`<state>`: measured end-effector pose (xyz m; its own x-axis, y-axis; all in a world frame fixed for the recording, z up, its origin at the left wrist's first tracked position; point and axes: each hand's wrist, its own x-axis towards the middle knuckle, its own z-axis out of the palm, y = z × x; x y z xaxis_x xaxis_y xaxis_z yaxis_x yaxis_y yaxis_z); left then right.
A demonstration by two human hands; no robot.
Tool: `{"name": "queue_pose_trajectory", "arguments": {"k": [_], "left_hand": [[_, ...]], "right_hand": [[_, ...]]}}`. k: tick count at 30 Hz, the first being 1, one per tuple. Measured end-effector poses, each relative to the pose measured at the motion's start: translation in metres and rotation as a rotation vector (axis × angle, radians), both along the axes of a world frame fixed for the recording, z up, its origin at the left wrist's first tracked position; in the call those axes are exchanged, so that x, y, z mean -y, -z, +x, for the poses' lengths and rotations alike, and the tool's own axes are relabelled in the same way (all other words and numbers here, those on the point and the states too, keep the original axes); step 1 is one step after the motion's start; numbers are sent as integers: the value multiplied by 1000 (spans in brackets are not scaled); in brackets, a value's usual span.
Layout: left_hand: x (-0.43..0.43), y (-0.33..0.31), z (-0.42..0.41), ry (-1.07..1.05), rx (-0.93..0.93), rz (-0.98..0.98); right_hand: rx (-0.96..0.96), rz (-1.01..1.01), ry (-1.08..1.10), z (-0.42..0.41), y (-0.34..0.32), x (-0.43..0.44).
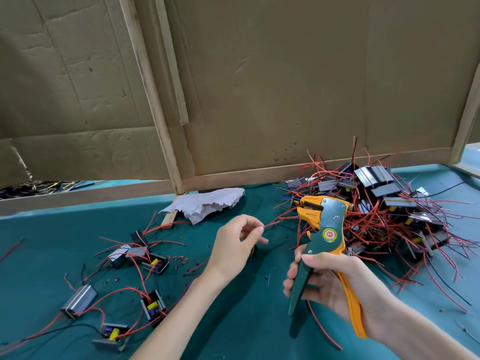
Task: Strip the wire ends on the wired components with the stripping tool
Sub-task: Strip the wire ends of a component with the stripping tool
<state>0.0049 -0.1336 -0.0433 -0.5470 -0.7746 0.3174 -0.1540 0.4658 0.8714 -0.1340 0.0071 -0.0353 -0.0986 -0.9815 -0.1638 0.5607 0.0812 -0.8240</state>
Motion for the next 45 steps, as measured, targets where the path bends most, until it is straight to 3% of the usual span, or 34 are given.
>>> {"name": "queue_pose_trajectory", "arguments": {"k": [10, 18, 28, 39, 45], "left_hand": [[-9, -64, 13, 227, -16, -25], [-18, -68, 10, 113, 73, -183], [-23, -54, -5, 48, -163, 388], [-25, -64, 3, 312, -185, 286], [-22, -71, 9, 345, -201, 274]], "right_hand": [[-123, -159, -189, -6, -7, -6], [-147, -190, -187, -4, -14, -7], [-123, -158, -180, -5, -10, -7], [-135, -132, -196, -3, -19, -9], [-151, -161, -208, -1, -21, -12]]}}
